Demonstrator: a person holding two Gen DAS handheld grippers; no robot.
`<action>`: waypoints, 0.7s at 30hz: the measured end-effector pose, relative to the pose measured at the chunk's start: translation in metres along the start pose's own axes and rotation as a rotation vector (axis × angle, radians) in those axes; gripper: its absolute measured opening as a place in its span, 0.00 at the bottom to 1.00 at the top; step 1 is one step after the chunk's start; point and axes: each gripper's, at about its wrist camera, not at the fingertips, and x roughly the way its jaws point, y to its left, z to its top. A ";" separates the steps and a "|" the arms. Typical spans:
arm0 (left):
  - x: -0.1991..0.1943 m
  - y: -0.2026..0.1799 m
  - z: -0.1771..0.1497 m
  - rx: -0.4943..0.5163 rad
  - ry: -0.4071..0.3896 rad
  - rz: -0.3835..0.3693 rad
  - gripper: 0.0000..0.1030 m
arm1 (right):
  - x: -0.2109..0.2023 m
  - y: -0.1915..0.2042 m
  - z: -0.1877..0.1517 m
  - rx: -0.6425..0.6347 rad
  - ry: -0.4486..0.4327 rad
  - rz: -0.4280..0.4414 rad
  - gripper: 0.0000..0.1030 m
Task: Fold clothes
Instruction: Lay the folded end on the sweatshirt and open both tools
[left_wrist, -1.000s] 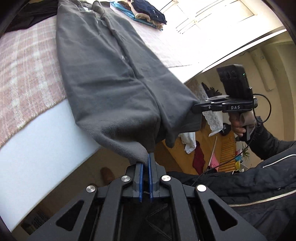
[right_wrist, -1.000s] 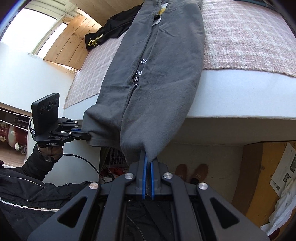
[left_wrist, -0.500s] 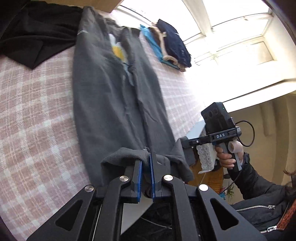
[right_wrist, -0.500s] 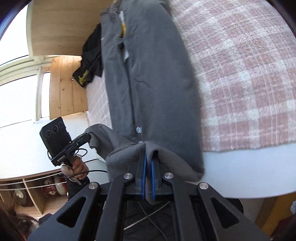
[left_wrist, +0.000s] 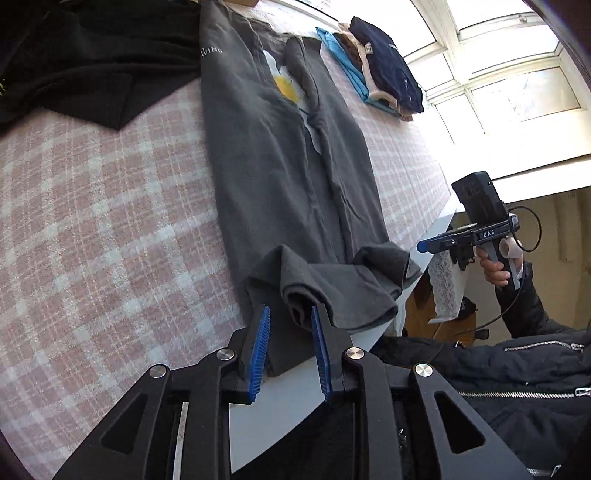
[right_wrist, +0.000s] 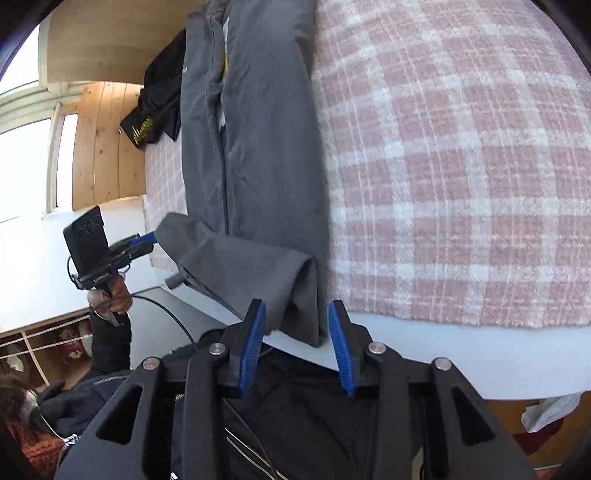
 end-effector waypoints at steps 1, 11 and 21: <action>0.008 -0.002 -0.003 0.013 0.035 -0.008 0.20 | 0.013 0.003 -0.006 -0.007 0.033 -0.007 0.34; 0.006 0.014 0.039 -0.018 -0.086 -0.076 0.20 | 0.037 0.045 0.047 -0.042 -0.180 -0.031 0.34; 0.009 0.004 0.037 0.107 -0.081 0.084 0.20 | 0.072 0.077 0.017 -0.218 -0.126 -0.101 0.34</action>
